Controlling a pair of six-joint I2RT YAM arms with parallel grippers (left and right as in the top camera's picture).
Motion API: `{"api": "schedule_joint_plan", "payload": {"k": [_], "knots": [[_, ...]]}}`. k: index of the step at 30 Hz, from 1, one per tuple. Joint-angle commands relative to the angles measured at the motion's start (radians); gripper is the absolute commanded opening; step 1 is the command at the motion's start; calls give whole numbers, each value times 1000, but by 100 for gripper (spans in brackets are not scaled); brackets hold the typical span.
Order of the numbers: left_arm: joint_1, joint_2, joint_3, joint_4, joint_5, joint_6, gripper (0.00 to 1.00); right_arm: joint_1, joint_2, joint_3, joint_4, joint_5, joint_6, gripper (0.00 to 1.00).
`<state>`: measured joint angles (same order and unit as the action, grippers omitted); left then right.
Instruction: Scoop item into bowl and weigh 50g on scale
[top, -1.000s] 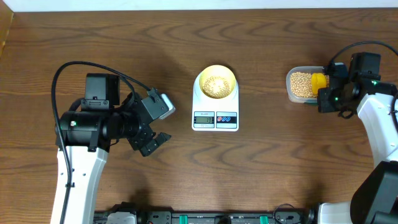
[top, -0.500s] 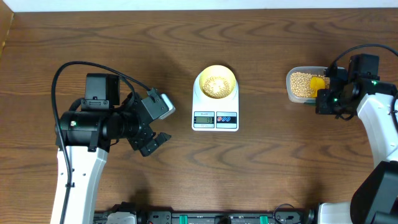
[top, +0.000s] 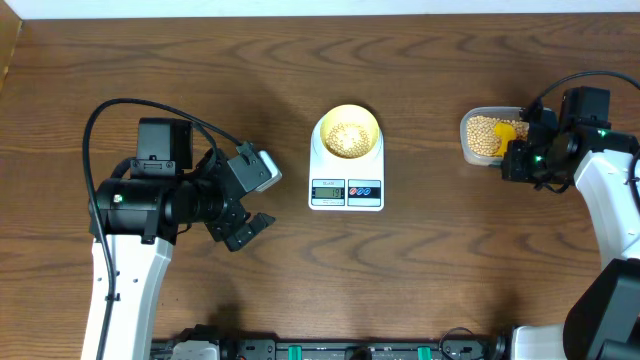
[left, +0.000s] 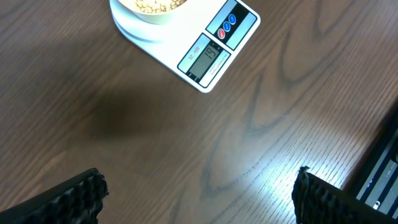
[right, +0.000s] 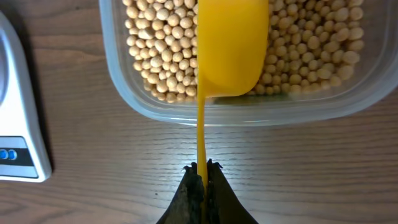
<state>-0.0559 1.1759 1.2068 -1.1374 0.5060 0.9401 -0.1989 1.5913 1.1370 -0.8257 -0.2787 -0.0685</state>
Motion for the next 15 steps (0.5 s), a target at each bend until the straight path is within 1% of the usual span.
{"api": "schedule_joint_plan", "payload": {"k": [1,6,12,15], "knots": [[3,-7,11,-3,-2,9,98,3,-1,-19,8,-41,21,1],[3,-7,11,-3,-2,9,98,3,-1,-60,42,-42,55,1],[3,-7,11,-3,-2,9,98,3,-1,-131,121,-44,150,1],[3,-7,11,-3,-2,9,98,3,-1,-140,142,-47,175,1]]}}
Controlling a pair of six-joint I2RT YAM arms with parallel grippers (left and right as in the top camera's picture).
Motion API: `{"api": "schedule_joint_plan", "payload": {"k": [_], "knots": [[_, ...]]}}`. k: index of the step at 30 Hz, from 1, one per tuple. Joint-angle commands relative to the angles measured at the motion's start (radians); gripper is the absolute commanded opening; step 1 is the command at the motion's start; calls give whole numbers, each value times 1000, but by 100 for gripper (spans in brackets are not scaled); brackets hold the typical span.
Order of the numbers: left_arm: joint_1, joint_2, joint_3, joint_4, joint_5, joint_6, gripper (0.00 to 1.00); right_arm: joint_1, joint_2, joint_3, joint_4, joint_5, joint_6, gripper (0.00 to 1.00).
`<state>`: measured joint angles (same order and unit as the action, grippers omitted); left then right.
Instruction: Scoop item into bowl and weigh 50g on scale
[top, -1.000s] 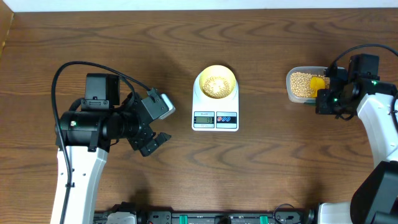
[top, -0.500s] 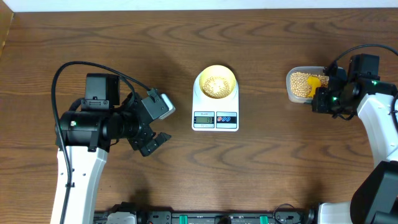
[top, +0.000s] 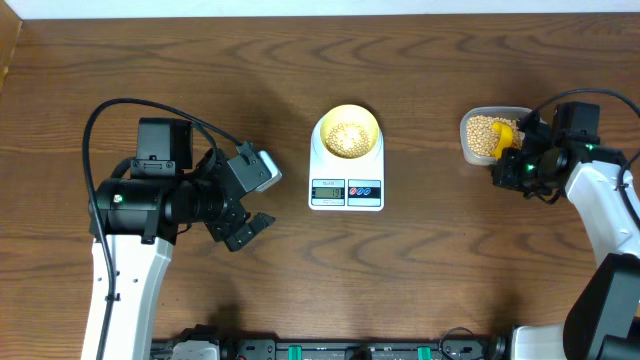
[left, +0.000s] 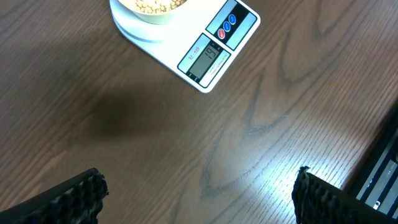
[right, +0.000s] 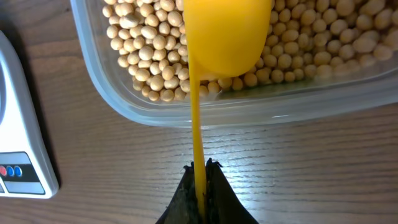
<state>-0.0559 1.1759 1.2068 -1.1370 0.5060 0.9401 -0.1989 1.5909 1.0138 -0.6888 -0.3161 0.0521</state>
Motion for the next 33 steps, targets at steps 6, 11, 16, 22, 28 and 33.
{"api": "schedule_joint_plan", "payload": {"k": [6,11,16,22,28,33], "knots": [[3,-7,11,-3,-2,9,98,0,-1,-16,19,-73,67,1],[3,-7,11,-3,-2,9,98,-36,-1,-16,16,-143,68,1],[3,-7,11,-3,-2,9,98,-99,-1,-16,15,-232,68,1],[3,-7,11,-3,-2,9,98,-168,-1,-16,12,-312,80,1],[3,-7,11,-3,-2,9,98,-234,-1,-16,12,-426,82,1],[3,-7,11,-3,-2,9,98,-268,-1,-16,20,-500,82,1]]}}
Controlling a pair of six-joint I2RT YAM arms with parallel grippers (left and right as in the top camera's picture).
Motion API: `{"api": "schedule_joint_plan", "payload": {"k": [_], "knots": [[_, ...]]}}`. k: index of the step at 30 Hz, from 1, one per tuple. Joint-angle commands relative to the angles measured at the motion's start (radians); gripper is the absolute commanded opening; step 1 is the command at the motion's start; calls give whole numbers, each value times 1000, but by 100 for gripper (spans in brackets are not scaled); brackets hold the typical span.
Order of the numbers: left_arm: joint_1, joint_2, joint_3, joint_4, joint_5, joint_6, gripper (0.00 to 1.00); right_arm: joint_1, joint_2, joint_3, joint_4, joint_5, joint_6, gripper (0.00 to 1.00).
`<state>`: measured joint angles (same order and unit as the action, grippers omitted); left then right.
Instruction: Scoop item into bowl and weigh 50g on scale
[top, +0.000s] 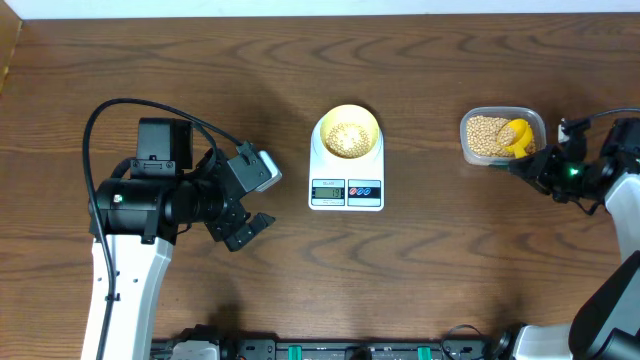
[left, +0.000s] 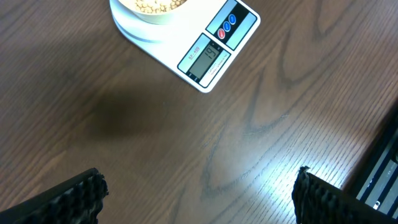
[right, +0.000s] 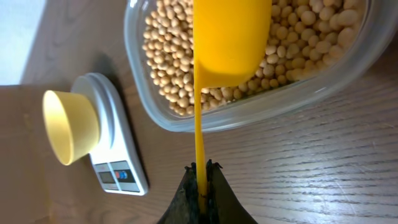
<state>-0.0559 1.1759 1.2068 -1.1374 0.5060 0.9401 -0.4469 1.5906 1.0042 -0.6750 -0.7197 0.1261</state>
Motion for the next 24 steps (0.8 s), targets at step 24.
{"api": "schedule_joint_plan", "payload": {"k": [24], "knots": [[3,-7,11,-3,-2,9,98,84,-1,-7,242,-241,225,1]]}}
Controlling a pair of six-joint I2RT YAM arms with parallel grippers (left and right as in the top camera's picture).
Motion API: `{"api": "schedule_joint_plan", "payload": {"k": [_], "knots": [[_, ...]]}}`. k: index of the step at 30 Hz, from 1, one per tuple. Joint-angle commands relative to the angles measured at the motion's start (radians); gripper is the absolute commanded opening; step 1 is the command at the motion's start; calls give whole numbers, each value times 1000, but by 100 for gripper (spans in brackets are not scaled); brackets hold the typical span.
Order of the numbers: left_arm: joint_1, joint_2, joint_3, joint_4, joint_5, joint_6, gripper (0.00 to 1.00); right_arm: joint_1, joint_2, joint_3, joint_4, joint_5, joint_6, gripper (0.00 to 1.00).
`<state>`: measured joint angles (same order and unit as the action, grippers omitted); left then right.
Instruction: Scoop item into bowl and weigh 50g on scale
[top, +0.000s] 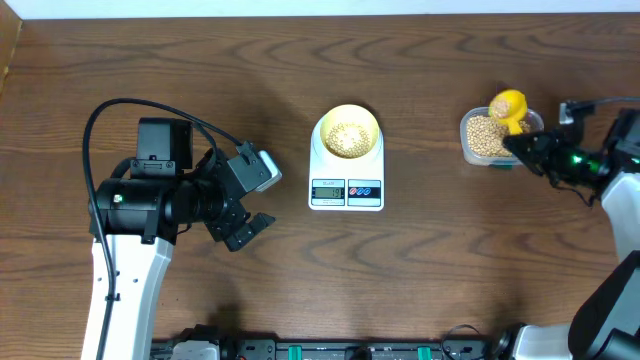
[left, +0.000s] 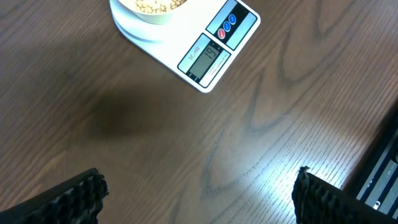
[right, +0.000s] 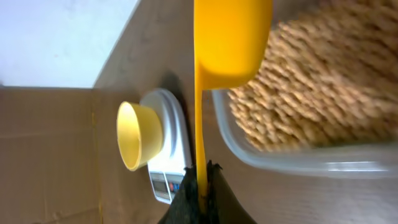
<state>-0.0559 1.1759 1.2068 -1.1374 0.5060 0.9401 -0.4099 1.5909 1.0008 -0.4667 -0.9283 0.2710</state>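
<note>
A yellow bowl (top: 347, 131) holding some soybeans sits on the white scale (top: 346, 187) at the table's middle. At the right stands a clear tub of soybeans (top: 482, 138). My right gripper (right: 200, 171) is shut on the handle of a yellow scoop (top: 508, 106), whose cup (right: 231, 38) hangs raised above the tub's far edge. The left gripper (left: 199, 193) is open over bare wood, left of the scale (left: 205, 46).
The wooden table's far edge (top: 320, 14) meets a white wall. A black rail (top: 330, 350) runs along the front edge. The left arm's cable (top: 110, 110) loops above its base.
The right gripper has tilted and lifted the scoop: its cup was down on the beans inside the tub and is now raised over the tub's far rim. The left arm has not moved.
The right gripper held the scoop with its cup over the beans, near the tub's front wall. It then pressed lower into the beans, then the wrist swung out to the right with the cup still in the tub. Now the cup is lifted clear.
</note>
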Motion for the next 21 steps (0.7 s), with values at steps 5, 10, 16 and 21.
{"api": "schedule_joint_plan", "payload": {"k": [5,10,16,21], "knots": [[3,-7,11,-3,-2,9,98,151,-1,-3,195,-32,199,1],[3,-7,11,-3,-2,9,98,249,-1,-3,312,-31,256,1],[3,-7,10,-3,-2,9,98,401,-1,-3,324,26,256,1],[3,-7,10,-3,-2,9,98,571,-1,-3,341,98,243,1]]}}
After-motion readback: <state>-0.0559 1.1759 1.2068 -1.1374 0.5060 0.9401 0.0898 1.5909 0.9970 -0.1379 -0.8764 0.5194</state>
